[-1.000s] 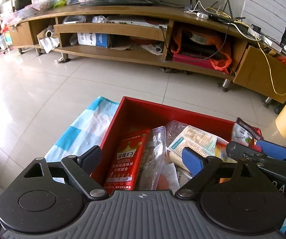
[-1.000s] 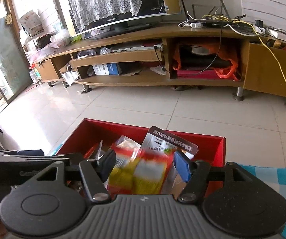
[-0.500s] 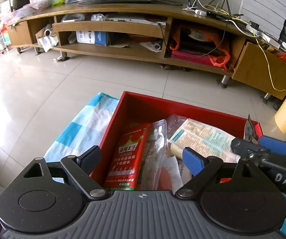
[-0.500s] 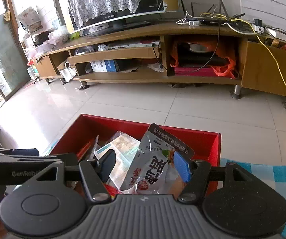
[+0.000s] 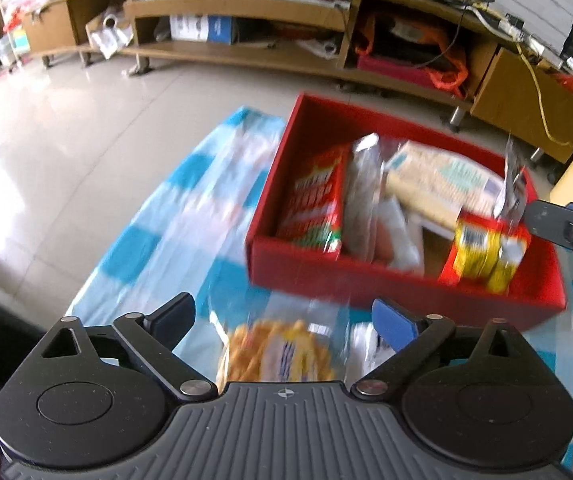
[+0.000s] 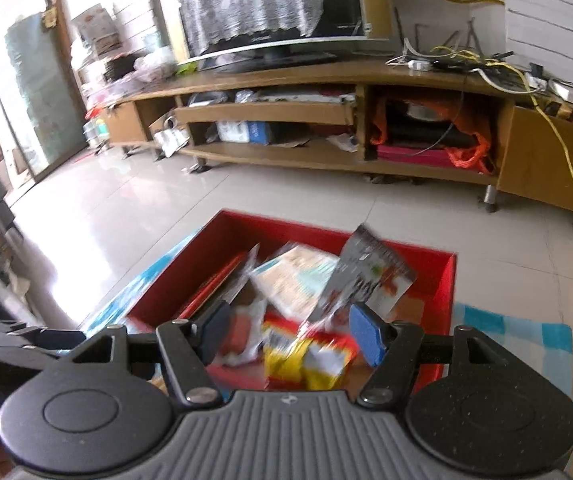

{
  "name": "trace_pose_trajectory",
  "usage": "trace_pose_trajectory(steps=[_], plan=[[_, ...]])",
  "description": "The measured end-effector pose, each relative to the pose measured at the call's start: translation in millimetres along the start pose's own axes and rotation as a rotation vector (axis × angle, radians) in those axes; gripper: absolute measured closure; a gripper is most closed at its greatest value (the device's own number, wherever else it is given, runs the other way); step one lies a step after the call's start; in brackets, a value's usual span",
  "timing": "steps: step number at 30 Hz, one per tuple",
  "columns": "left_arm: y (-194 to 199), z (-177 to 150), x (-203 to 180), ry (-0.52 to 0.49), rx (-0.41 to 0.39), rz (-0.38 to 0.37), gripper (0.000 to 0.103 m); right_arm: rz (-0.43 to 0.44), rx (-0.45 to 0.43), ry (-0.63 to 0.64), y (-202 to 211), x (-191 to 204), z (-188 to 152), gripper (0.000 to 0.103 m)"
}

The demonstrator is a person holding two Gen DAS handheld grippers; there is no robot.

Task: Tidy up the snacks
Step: 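Withdraw both tools from the box toward the waffle and Kaprons packs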

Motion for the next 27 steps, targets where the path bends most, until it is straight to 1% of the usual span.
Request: trace_pose_trajectory(steps=[4,6,8,10,12,13,15,17,19,22,25,27], plan=[[-14,-15,0,-0.004,0.066,0.022,0.005,0.045,0.042,-0.008,2,16,-20,0.036],[-20,-23,1,0.003,0.098,0.018,0.004,0.059,0.065,0.003,2,24,-31,0.035],[-26,-30,1,0.02,0.127,0.012,0.0,0.069,0.093,0.021,0,30,-40,0.035],[-34,-34,-1,0.027,0.157,0.009,0.0,0.077,0.117,0.02,-5,32,-46,0.035],[-44,-38,-4,0.011,0.175,0.04,0.0,0.083,0.139,0.012,-11,32,-50,0.034],[-48,-39,-5,0.002,0.182,0.058,0.0,0.087,0.147,0.008,-13,32,-52,0.034],[-54,-42,-5,-0.006,0.201,0.073,0.006,0.096,0.163,-0.004,-18,30,-55,0.034],[-51,-42,-2,-0.016,0.196,0.083,0.013,0.094,0.177,-0.015,-23,28,-57,0.034],[-45,-43,4,-0.008,0.205,0.072,0.015,0.097,0.195,-0.03,-28,26,-58,0.034],[-36,-49,14,0.014,0.226,0.049,0.017,0.119,0.223,-0.062,-39,25,-62,0.034],[-22,-61,23,0.008,0.217,0.031,0.018,0.139,0.257,-0.107,-53,25,-68,0.034],[-14,-70,28,0.014,0.22,0.018,0.018,0.141,0.268,-0.103,-64,28,-71,0.034]])
Point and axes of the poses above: each gripper's, at about its wrist camera, not at the fingertips, and y roughly against the way its jaws point, x to its left, z to its top, the point moved 6 cm from there along -y, roughly the way its jaws point, and after that the axes turned 10 degrees about z, right-handed, at the moved point
